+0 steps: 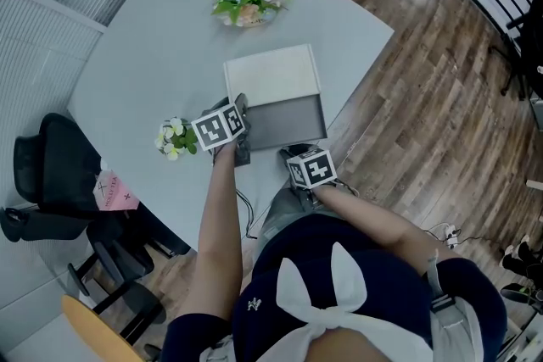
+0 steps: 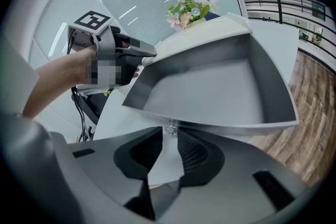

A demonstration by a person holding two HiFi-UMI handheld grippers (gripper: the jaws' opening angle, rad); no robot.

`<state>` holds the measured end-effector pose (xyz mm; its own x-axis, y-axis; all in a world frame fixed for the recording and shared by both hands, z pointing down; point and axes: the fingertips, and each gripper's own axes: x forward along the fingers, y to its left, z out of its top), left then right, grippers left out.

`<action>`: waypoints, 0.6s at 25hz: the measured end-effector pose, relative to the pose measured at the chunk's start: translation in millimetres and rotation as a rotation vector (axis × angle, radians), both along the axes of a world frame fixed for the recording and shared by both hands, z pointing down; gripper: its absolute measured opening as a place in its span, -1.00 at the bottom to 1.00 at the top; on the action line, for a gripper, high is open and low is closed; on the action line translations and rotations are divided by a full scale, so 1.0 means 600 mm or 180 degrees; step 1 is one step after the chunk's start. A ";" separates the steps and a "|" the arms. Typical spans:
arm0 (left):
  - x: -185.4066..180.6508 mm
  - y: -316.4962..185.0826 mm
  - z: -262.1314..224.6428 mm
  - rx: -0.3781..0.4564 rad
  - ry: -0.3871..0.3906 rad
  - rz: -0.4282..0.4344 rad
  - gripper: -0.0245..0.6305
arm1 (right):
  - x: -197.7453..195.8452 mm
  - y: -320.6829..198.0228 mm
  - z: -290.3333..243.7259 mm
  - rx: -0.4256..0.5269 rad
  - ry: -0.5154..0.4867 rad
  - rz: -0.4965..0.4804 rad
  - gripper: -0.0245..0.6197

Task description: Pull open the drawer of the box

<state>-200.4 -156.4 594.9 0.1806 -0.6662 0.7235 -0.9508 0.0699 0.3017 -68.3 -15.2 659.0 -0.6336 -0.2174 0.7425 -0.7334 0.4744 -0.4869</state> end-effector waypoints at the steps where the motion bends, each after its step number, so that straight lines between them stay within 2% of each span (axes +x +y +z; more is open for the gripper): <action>1: 0.000 0.000 -0.001 0.0005 -0.0039 0.0016 -0.36 | -0.002 0.003 -0.002 -0.0026 -0.0036 -0.0020 -0.58; 3: 0.000 0.000 -0.003 0.0007 -0.0150 0.0056 -0.36 | -0.003 0.004 -0.009 -0.0047 -0.0084 -0.0022 -0.47; 6: 0.000 -0.001 -0.005 -0.0007 -0.0280 0.0081 -0.36 | 0.001 0.004 -0.016 -0.0044 -0.0107 0.0020 -0.45; 11: -0.011 0.003 -0.012 0.0014 -0.0324 -0.0020 -0.34 | 0.002 0.005 -0.044 -0.0019 -0.0226 0.0054 -0.46; 15: -0.014 0.017 -0.026 0.0075 -0.0321 -0.0051 -0.34 | -0.002 0.010 -0.070 0.0173 -0.0227 -0.0072 -0.47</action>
<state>-208.6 -146.2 579.6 0.0968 -0.6856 0.7216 -0.9753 0.0793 0.2062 -69.4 -9.5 616.7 -0.6897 -0.2412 0.6827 -0.6865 0.5177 -0.5106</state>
